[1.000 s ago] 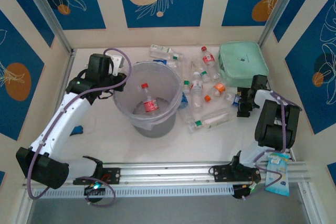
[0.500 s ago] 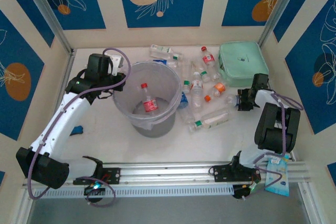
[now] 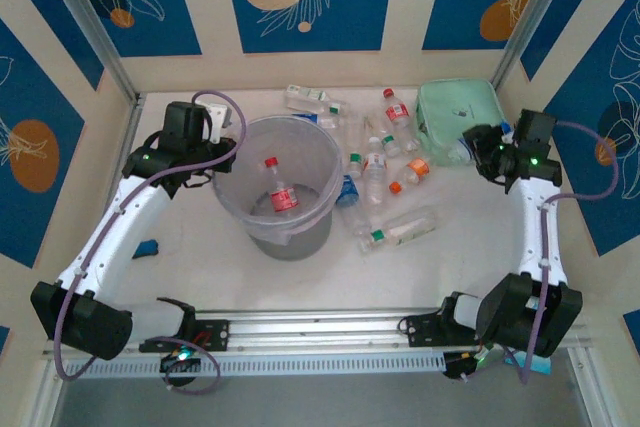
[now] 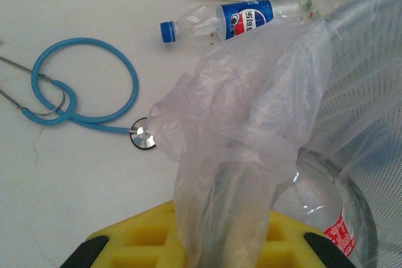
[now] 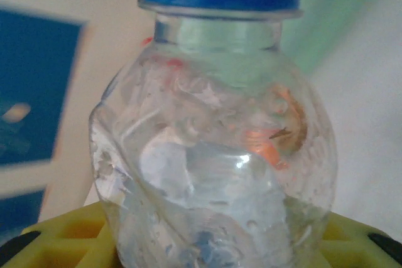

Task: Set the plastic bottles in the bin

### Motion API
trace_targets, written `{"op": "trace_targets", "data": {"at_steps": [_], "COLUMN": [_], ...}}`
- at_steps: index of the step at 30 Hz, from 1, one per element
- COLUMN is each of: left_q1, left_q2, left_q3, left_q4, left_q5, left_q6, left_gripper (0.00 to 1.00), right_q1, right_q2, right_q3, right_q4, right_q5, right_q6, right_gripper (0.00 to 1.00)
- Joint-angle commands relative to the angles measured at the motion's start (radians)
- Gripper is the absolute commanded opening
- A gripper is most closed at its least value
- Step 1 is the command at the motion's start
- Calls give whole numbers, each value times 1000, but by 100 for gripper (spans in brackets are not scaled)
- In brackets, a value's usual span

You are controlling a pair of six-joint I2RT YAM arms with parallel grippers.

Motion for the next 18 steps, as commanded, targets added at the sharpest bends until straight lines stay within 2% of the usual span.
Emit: {"op": "trace_targets", "data": {"at_steps": [1, 4, 7, 12, 15, 18], "left_q1": [15, 14, 15, 10, 10, 9], "left_q2": [5, 14, 22, 37, 50, 54], "left_q3": [23, 38, 47, 65, 69, 64], "left_q4": [28, 14, 1, -21, -24, -16], "left_q5": [-6, -2, -6, -23, -23, -17], "left_q6": [25, 27, 31, 41, 44, 44], "left_gripper": [0, 0, 0, 0, 0, 0], "right_q1": [119, 333, 541, 865, 994, 1064], "right_q2": [-10, 27, 85, 218, 323, 424], "right_q3": [149, 326, 470, 645, 751, 839], "right_q4": [-95, -206, -292, -378, -430, -489], "right_q5": [-243, -190, -80, 203, 294, 338], "right_q6": [-274, -412, -486, -567, -604, -610], "right_gripper": [9, 0, 0, 0, 0, 0]}}
